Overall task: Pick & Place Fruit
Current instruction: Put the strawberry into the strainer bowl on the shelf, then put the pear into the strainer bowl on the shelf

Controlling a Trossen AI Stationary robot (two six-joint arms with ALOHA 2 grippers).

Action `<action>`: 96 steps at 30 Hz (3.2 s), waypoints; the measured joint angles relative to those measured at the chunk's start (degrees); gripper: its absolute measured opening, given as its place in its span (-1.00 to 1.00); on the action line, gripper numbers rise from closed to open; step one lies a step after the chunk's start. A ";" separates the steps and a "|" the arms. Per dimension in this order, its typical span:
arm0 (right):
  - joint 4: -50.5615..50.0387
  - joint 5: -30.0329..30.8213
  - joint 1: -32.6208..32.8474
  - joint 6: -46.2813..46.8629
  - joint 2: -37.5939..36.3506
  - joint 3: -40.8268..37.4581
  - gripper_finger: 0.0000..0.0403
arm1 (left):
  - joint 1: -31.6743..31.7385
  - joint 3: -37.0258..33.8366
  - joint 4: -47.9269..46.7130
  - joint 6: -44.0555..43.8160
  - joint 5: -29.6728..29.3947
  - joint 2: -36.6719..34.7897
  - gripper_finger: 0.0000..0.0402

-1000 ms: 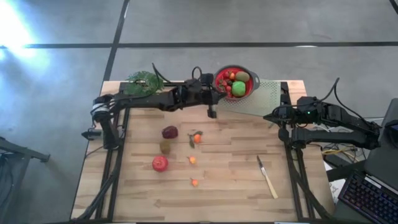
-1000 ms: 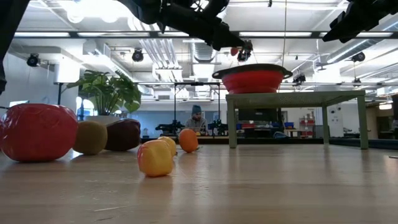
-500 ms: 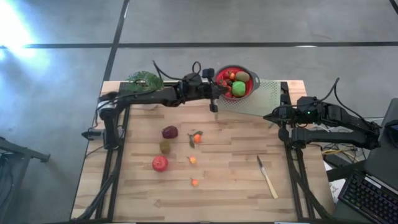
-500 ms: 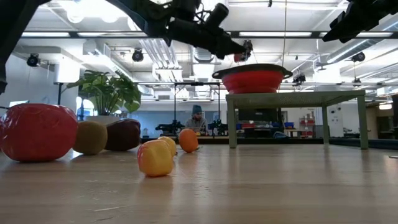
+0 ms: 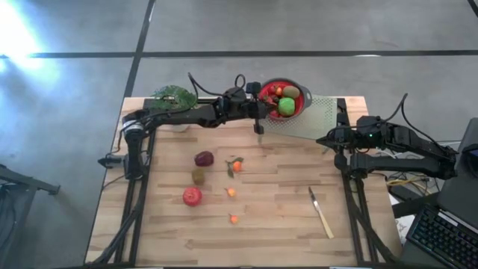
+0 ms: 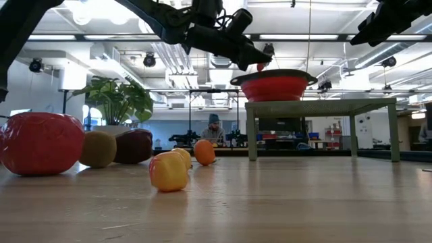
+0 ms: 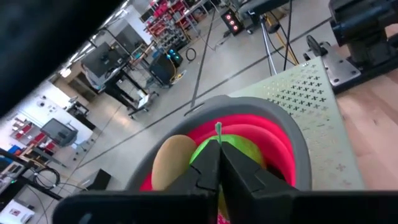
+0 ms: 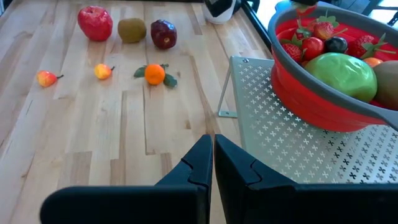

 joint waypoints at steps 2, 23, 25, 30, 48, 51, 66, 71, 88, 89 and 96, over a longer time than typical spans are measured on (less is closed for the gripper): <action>0.00 0.02 0.00 0.00 0.00 -0.02 -0.94 | 0.00 0.00 -0.04 0.99 0.00 0.00 -0.92; 0.00 0.00 0.00 0.00 0.01 -0.01 -0.94 | -0.57 0.61 -0.31 6.45 -9.42 -0.20 -0.44; 0.00 0.01 0.00 0.00 0.00 -0.01 -0.94 | -1.19 0.74 -0.29 6.37 -11.35 -0.94 -0.42; 0.00 0.02 0.00 0.00 0.02 0.00 -0.94 | -3.69 0.57 -0.10 7.13 -11.52 -3.33 -0.43; 0.00 0.00 0.00 0.00 0.00 0.00 -0.94 | -13.63 0.48 -29.05 2.40 -11.61 -13.21 -0.43; 0.00 0.00 0.00 0.00 0.02 0.00 -0.94 | -14.34 0.48 -34.89 -0.13 -11.63 -14.00 -0.43; 0.00 0.00 0.00 0.00 0.02 0.00 -0.94 | -17.79 0.44 -55.19 -10.36 -11.65 -14.38 -0.43; 0.00 0.00 0.00 0.00 0.01 -0.01 -0.94 | -19.90 0.31 -61.13 -12.93 -11.64 -14.37 -0.43; 0.00 0.02 0.00 0.00 0.01 0.00 -0.94 | -26.39 -9.80 -66.37 -25.59 -6.24 -14.29 -0.43; 0.00 0.00 0.00 0.00 0.00 0.00 -0.94 | -26.63 -10.92 -66.15 -25.59 -5.67 -14.29 -0.43; 0.00 0.00 0.00 0.00 0.01 -0.02 -0.94 | -27.41 -20.09 -54.74 -25.47 -0.36 -14.27 -0.43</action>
